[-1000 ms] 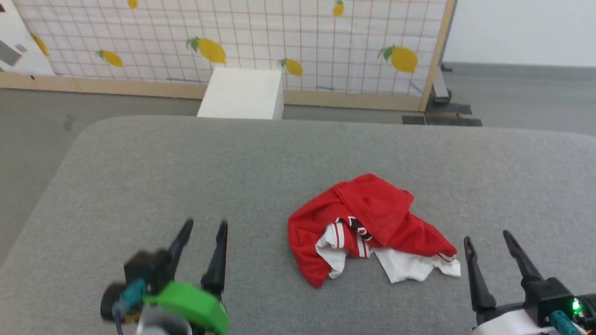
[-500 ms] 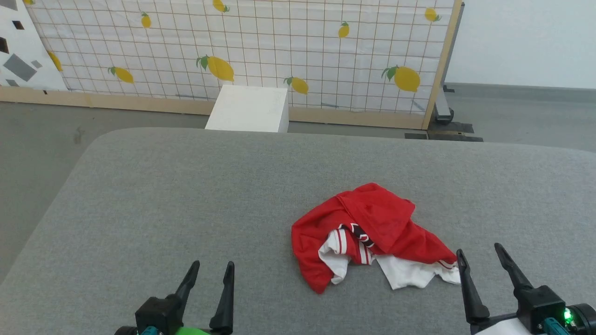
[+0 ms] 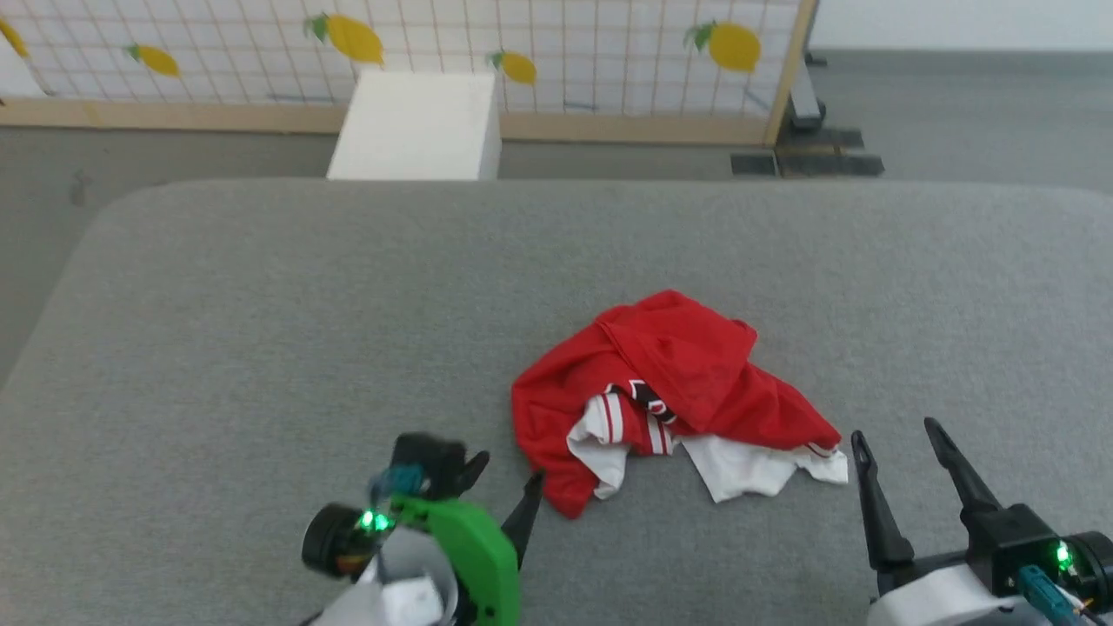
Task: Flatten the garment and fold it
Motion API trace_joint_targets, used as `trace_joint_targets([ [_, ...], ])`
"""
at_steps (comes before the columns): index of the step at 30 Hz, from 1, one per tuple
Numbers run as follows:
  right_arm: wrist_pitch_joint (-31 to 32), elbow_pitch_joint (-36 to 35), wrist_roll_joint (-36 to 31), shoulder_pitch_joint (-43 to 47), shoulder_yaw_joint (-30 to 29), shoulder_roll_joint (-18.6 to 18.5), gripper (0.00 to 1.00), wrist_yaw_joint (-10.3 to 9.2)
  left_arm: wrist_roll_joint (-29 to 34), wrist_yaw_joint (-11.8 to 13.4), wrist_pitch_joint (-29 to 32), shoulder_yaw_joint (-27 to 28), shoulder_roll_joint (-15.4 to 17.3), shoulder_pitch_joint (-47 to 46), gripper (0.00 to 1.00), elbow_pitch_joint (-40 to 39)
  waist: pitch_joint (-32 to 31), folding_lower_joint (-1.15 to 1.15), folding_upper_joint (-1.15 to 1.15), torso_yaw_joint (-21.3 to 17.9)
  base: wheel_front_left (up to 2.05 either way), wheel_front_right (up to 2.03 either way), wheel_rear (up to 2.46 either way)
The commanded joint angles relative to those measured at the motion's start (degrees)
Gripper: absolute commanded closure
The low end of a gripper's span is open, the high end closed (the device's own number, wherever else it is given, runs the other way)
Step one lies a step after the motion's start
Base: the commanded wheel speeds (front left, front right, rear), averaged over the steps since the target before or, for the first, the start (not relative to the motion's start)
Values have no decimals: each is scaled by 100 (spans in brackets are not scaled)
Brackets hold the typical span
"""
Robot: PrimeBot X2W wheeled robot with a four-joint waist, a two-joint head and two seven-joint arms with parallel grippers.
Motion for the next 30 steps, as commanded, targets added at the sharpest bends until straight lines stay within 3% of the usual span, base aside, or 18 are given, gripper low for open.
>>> trace_joint_targets([
  [1, -24, -23, -44, -110, -11, 6, 0, -9, -6, -29, 201, -41, -29, -211, 0, 82, 391, 0, 0, -304, 0, 0, 0],
  [8, -120, 49, -10, -305, -15, 6, 0, -9, 31, 56, 1105, -168, -109, -954, 0, 687, 761, 0, 0, -608, 0, 0, 0],
  [13, -180, 110, 0, -390, -21, 6, 0, -9, -106, -173, 1295, -244, -131, -1116, 0, 1144, 888, 0, 0, -701, 0, 0, 0],
  [14, -192, 123, 0, -399, -21, 6, 0, -9, -101, -209, 1384, -287, -94, -1132, 47, 1272, 896, 0, 0, -707, 0, 0, 0],
  [15, -200, 133, -1, -406, -25, 6, 0, -9, -100, -240, 1412, -303, -67, -1148, 87, 1345, 899, 0, 0, -709, 0, 0, 0],
  [16, -208, 146, -3, -415, -32, 6, 0, -9, -95, -247, 1373, -284, -37, -1168, 100, 1402, 897, 0, 0, -704, 0, 0, 0],
  [21, -234, 214, -8, -403, -42, 6, 0, -9, -138, -146, 788, 25, 76, -1147, 100, 1352, 725, 0, 0, -562, 0, 0, 0],
  [30, -232, 292, -2, -358, 77, 6, 0, -9, -313, 252, -687, 1171, 686, -937, 100, 1112, 406, 0, 0, -316, 0, 0, 0],
])
